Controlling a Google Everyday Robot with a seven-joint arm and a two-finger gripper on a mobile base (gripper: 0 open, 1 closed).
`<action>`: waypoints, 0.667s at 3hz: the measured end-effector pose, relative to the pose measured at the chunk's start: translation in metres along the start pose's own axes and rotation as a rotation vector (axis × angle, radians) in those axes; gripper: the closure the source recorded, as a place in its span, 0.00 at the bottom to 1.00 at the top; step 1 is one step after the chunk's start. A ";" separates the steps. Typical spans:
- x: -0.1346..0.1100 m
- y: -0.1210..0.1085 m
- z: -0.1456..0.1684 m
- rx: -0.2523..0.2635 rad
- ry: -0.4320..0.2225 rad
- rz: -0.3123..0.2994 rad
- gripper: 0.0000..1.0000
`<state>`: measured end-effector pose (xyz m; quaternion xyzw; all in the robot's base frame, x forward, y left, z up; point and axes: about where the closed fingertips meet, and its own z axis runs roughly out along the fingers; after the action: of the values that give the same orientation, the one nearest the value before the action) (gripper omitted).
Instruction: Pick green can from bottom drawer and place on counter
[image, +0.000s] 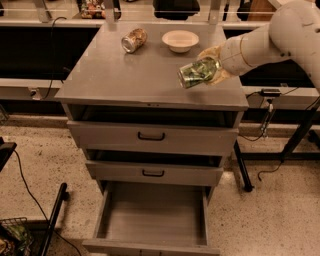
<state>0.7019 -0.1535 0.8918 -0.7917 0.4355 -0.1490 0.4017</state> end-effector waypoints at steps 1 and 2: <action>0.000 -0.014 0.020 -0.003 -0.010 0.024 0.82; 0.007 -0.020 0.044 -0.032 0.007 0.055 0.51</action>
Offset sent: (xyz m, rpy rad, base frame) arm 0.0640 0.0209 -0.0235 -0.0077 0.0861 -0.0866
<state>0.7436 -0.1311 0.8782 -0.7853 0.4609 -0.1336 0.3913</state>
